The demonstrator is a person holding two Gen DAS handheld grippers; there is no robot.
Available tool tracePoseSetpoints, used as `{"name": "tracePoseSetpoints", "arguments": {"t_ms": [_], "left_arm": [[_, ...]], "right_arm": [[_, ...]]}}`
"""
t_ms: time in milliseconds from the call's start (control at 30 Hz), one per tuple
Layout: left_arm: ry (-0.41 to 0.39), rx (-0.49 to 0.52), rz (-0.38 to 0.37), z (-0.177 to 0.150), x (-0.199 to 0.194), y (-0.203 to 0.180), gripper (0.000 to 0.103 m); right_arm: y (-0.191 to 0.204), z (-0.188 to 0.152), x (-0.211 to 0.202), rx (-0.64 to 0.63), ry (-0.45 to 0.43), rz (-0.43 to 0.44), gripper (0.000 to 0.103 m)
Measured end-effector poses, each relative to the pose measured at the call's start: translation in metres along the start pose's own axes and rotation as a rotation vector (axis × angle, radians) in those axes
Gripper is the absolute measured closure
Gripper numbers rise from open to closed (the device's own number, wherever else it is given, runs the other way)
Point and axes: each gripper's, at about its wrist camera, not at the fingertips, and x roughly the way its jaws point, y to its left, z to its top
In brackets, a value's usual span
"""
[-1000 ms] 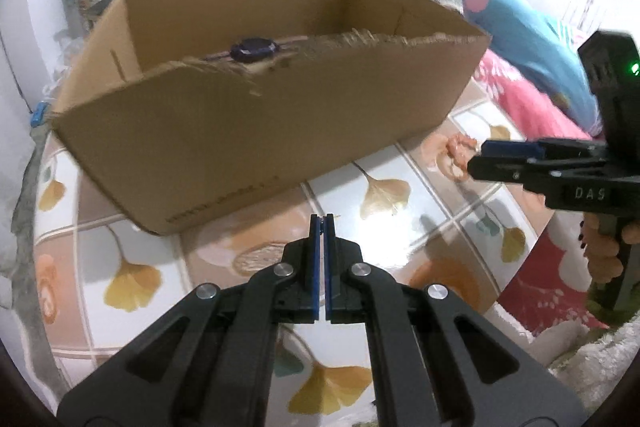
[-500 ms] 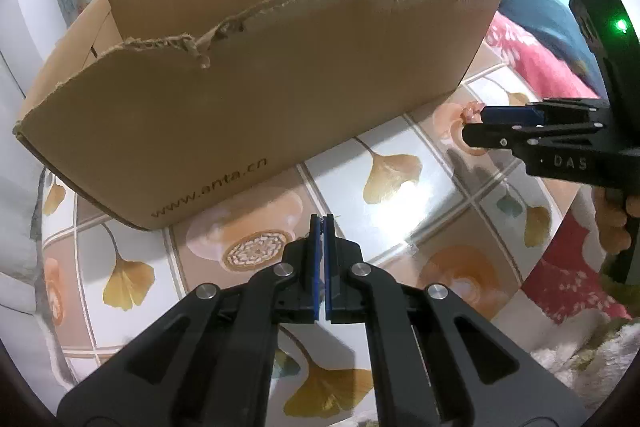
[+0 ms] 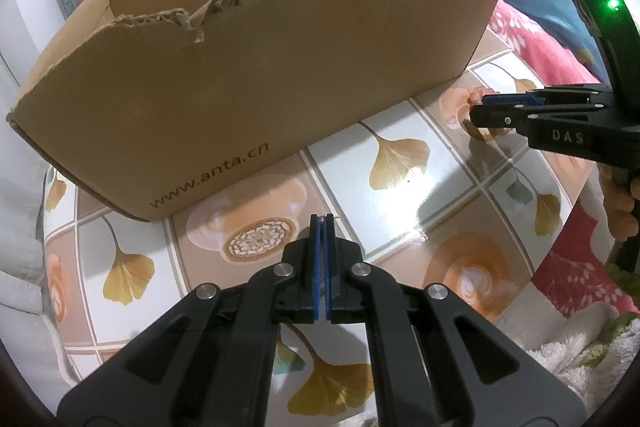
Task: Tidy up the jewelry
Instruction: 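Close the right tool on the pink bead bracelet, then lift the pink bracelet with the right tool into the box and open it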
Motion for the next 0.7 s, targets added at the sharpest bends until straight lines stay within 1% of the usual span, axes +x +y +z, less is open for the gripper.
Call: {"name": "tracePoseSetpoints", "arguments": {"t_ms": [100, 233, 333, 433, 567, 700], "left_arm": [[0.001, 0.001, 0.003, 0.001, 0.001, -0.001, 0.102], [-0.003, -0.003, 0.005, 0.000, 0.001, 0.000, 0.102], [-0.022, -0.007, 0.003, -0.001, -0.004, 0.002, 0.102], [-0.074, -0.029, -0.027, -0.002, -0.023, 0.011, 0.102], [-0.134, -0.040, -0.044, -0.003, -0.051, 0.020, 0.102], [-0.191, -0.034, -0.063, 0.001, -0.082, 0.024, 0.102]], "right_arm": [[-0.003, 0.000, 0.000, 0.014, -0.001, -0.006, 0.092], [-0.011, 0.002, 0.000, 0.041, -0.005, 0.016, 0.093], [-0.018, 0.003, -0.007, 0.081, -0.024, 0.048, 0.093], [-0.031, 0.007, -0.023, 0.139, -0.063, 0.108, 0.094], [-0.050, 0.011, -0.048, 0.218, -0.113, 0.205, 0.094], [-0.061, 0.017, -0.069, 0.254, -0.164, 0.272, 0.094]]}}
